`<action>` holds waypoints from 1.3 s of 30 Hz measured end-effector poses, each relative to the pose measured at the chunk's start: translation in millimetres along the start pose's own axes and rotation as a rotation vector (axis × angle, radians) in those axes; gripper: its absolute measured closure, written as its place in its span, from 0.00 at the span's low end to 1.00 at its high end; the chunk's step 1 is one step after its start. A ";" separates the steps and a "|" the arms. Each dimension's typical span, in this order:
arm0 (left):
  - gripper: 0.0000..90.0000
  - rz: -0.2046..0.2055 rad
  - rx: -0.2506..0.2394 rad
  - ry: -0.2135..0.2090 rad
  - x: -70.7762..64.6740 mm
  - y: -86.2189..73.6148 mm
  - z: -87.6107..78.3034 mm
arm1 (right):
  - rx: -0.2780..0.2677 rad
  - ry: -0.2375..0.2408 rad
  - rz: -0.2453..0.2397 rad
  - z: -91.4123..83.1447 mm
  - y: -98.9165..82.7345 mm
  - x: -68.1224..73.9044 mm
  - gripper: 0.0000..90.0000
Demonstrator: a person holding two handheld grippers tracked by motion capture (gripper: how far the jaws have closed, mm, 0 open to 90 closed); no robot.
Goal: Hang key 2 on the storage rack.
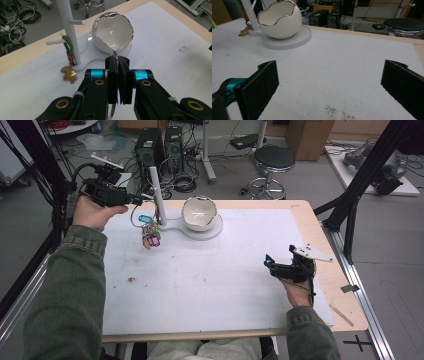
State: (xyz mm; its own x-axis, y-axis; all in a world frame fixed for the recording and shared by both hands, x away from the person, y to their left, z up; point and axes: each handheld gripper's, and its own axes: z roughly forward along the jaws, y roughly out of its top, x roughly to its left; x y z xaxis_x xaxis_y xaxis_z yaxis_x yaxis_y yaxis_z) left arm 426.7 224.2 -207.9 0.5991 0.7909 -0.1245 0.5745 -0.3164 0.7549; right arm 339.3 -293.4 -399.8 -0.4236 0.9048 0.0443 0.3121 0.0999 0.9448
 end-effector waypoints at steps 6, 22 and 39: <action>0.96 -0.010 -0.010 -0.003 3.0 8.7 2.0 | 0.000 0.000 0.000 0.0 0.0 -0.2 0.01; 0.96 0.003 -0.024 -0.007 5.2 34.8 9.6 | 0.010 -0.004 0.001 -0.2 -0.2 -0.5 0.01; 0.96 -0.028 -0.067 0.001 27.0 38.8 32.5 | 0.008 -0.023 0.010 -6.0 -0.8 -3.8 0.01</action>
State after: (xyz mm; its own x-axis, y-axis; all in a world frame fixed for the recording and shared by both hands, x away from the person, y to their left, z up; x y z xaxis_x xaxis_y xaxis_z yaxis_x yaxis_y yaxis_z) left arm 483.4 216.3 -203.0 0.5827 0.7996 -0.1453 0.5526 -0.2586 0.7923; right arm 335.5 -299.5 -398.8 -0.4012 0.9148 0.0461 0.3226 0.0940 0.9419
